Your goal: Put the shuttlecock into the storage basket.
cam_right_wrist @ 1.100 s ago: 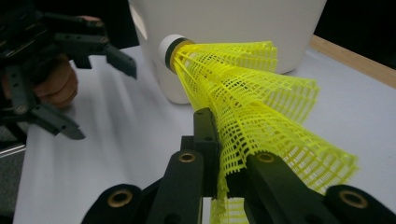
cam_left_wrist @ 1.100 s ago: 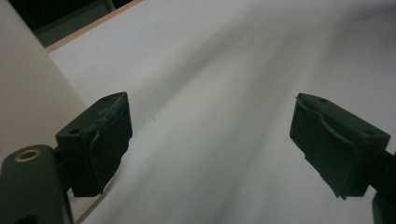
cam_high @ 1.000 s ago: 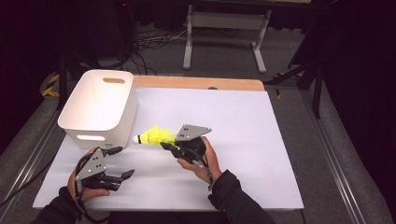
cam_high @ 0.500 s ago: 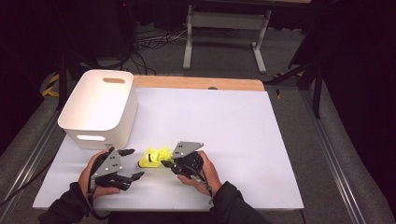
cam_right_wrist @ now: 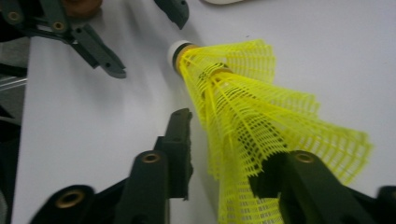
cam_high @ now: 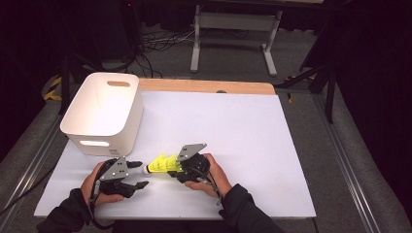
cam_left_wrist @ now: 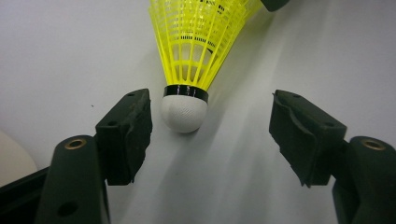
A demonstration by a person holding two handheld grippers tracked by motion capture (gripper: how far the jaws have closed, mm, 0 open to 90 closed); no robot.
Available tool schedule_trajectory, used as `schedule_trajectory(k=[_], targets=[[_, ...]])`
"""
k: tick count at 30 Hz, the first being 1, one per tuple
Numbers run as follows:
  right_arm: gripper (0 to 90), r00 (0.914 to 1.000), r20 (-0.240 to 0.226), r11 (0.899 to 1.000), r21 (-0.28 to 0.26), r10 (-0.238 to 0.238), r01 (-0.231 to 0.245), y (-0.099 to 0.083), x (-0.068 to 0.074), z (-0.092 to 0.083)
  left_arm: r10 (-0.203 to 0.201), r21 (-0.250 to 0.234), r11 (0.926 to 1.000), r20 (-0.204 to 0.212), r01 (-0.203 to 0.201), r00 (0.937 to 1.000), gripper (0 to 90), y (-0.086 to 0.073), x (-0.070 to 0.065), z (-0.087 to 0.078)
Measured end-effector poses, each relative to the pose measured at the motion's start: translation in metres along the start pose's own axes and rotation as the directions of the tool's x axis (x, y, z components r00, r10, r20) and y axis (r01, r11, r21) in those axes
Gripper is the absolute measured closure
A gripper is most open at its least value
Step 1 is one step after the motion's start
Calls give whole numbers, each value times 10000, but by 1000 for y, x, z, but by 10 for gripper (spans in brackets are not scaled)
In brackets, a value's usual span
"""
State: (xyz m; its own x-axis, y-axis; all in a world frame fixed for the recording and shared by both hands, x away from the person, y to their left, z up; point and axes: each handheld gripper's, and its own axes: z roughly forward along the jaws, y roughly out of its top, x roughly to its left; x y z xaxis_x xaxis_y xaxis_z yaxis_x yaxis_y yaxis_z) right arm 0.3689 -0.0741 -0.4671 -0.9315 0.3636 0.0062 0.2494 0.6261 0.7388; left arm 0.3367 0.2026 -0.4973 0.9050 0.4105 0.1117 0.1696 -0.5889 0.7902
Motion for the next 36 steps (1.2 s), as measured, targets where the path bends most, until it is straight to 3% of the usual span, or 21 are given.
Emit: schedule_trajectory(k=[3,8,13,18,20,25,27,30,36], targets=[[533,9997,-196,9998,-76,162,-163,-1,-1,2,-88,76,9999,17,88,10000,332,0,1,1],[519,9996,-251,9999,0,-150,151,4,1,11,-120,297,9995,85,117,9999,338,0,2,6],[594,9999,4,9998,161,-134,134,11,-3,21,-398,500,9980,81,393,9992,345,-1,5,10],[644,10000,52,9996,253,85,-86,17,-7,27,-242,732,9970,58,237,9997,424,0,3,13],[704,9998,19,9995,245,196,-197,18,-7,29,-220,721,9972,75,214,9997,448,0,4,13],[777,9997,139,9994,298,-196,192,20,-3,29,-312,627,9976,33,309,9995,449,0,4,12],[794,9993,1,9990,241,-376,376,21,0,28,-371,700,9969,18,369,9993,387,1,3,13],[795,9976,131,9974,274,-678,674,23,6,28,-495,827,9953,-139,505,9987,356,1,5,14],[795,9919,133,9916,290,-1266,1262,30,18,23,-528,917,9944,33,523,9986,346,4,6,16]])
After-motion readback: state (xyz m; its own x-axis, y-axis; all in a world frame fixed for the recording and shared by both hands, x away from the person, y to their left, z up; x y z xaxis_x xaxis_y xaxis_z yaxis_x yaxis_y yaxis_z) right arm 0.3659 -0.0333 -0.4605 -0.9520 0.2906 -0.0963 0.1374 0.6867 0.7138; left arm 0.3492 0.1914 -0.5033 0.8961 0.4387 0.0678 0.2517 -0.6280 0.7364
